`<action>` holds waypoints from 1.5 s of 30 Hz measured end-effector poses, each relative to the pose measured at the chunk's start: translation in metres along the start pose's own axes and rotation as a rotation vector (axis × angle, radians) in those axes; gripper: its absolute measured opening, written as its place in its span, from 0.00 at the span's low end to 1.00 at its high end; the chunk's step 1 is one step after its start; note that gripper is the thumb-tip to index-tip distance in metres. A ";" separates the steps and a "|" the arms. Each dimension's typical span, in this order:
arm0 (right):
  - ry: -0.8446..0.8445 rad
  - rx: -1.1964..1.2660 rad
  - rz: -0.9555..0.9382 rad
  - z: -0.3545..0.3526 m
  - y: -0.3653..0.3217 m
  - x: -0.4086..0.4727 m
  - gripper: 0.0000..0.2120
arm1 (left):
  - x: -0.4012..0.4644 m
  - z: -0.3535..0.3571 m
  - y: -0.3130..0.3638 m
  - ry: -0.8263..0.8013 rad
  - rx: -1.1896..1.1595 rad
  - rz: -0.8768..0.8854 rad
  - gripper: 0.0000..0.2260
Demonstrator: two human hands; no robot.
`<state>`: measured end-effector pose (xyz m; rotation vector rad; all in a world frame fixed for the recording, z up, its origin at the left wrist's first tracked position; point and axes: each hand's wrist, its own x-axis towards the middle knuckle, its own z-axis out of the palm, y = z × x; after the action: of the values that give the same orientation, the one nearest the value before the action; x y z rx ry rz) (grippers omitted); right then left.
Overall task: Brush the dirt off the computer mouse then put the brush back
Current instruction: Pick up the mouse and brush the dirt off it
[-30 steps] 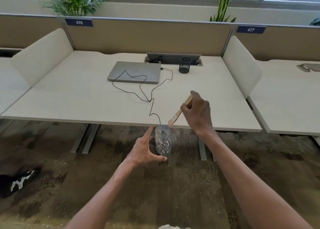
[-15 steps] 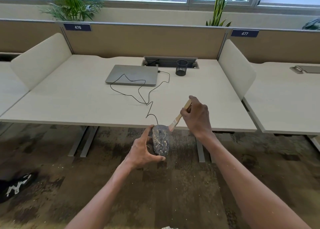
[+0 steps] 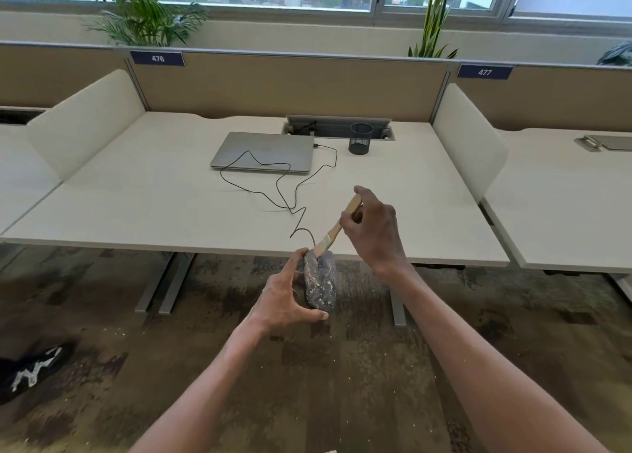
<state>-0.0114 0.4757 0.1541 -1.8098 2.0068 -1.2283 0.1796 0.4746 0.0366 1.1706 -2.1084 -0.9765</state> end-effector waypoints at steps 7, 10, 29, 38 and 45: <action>0.017 0.014 0.000 0.001 -0.004 0.008 0.25 | 0.005 -0.001 -0.001 -0.002 0.007 -0.006 0.56; -0.038 -0.022 -0.004 0.003 -0.002 0.009 0.25 | 0.007 -0.003 -0.003 -0.011 0.015 0.000 0.55; 0.047 0.005 0.025 -0.003 0.004 0.013 0.25 | 0.015 -0.007 -0.003 0.008 0.011 -0.040 0.57; 0.024 -0.084 0.111 -0.007 0.017 0.005 0.26 | 0.013 -0.007 -0.002 0.020 0.010 -0.053 0.56; 0.086 0.000 0.091 -0.009 0.012 0.008 0.25 | 0.015 -0.005 -0.001 0.023 0.029 -0.054 0.57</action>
<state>-0.0279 0.4723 0.1551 -1.6724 2.1088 -1.2999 0.1764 0.4594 0.0401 1.2532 -2.0890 -0.9547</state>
